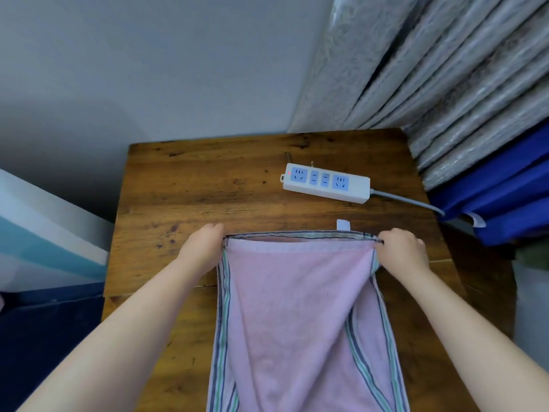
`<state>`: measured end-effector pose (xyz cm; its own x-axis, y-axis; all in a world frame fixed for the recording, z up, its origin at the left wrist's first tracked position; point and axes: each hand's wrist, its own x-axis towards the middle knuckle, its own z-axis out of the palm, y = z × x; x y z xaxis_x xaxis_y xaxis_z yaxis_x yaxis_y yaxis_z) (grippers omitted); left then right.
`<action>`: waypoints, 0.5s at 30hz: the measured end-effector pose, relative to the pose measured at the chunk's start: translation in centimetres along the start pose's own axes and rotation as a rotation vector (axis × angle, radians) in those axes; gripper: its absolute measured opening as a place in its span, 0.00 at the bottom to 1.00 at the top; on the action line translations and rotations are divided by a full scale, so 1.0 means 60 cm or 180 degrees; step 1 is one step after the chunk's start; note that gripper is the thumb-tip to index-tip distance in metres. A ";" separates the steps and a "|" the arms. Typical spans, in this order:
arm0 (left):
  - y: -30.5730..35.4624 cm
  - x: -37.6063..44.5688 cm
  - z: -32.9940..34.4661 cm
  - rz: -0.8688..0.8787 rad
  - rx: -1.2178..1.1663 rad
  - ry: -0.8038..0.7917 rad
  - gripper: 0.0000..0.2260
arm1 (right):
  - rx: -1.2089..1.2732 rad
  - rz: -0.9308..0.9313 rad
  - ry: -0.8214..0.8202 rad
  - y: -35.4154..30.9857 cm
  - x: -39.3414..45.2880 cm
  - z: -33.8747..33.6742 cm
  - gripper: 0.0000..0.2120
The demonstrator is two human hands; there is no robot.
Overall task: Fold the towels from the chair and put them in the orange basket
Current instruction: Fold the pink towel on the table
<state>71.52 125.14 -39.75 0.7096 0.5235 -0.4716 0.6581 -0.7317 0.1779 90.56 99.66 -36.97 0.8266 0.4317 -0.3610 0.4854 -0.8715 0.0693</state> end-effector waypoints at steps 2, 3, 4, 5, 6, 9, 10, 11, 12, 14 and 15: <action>-0.002 -0.001 0.001 -0.0008 0.0003 0.0016 0.09 | 0.0353 0.0015 -0.0178 0.013 -0.003 0.001 0.10; -0.002 -0.002 0.002 0.0000 -0.0003 0.0042 0.09 | 0.0466 -0.0097 -0.0201 0.016 -0.003 0.005 0.09; -0.002 -0.002 0.003 0.0011 -0.0007 0.0080 0.09 | 0.0562 -0.0219 -0.0135 0.014 -0.002 0.010 0.08; -0.003 -0.003 0.003 0.0020 -0.0011 0.0121 0.10 | 0.0680 -0.0282 -0.0028 0.012 0.000 0.015 0.09; -0.003 -0.003 0.004 0.0035 -0.0020 0.0164 0.10 | 0.0808 -0.0290 0.0056 0.009 0.003 0.016 0.11; -0.010 -0.005 0.005 0.0078 -0.0055 0.0235 0.10 | 0.0992 -0.0306 -0.0074 0.002 0.018 0.022 0.12; -0.012 -0.006 0.005 0.0090 -0.0078 0.0258 0.11 | 0.1026 -0.0307 -0.0208 0.001 0.023 0.020 0.12; -0.014 -0.008 0.004 0.0112 -0.0101 0.0296 0.11 | 0.1079 -0.0284 -0.0357 -0.001 0.028 0.017 0.12; -0.016 -0.010 0.003 0.0139 -0.0116 0.0337 0.11 | 0.1107 -0.0281 -0.0485 -0.003 0.031 0.012 0.11; -0.017 -0.020 -0.002 0.0150 -0.0115 0.0404 0.11 | 0.1123 -0.0382 -0.0583 -0.007 0.033 0.001 0.09; -0.018 -0.027 -0.007 0.0139 -0.0091 0.0431 0.09 | 0.1131 -0.0444 -0.0548 -0.008 0.034 -0.004 0.08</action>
<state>69.78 125.25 -38.84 0.7639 0.5470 -0.3423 0.6313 -0.7433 0.2212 92.06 101.02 -37.53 0.6857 0.5324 -0.4964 0.4360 -0.8465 -0.3056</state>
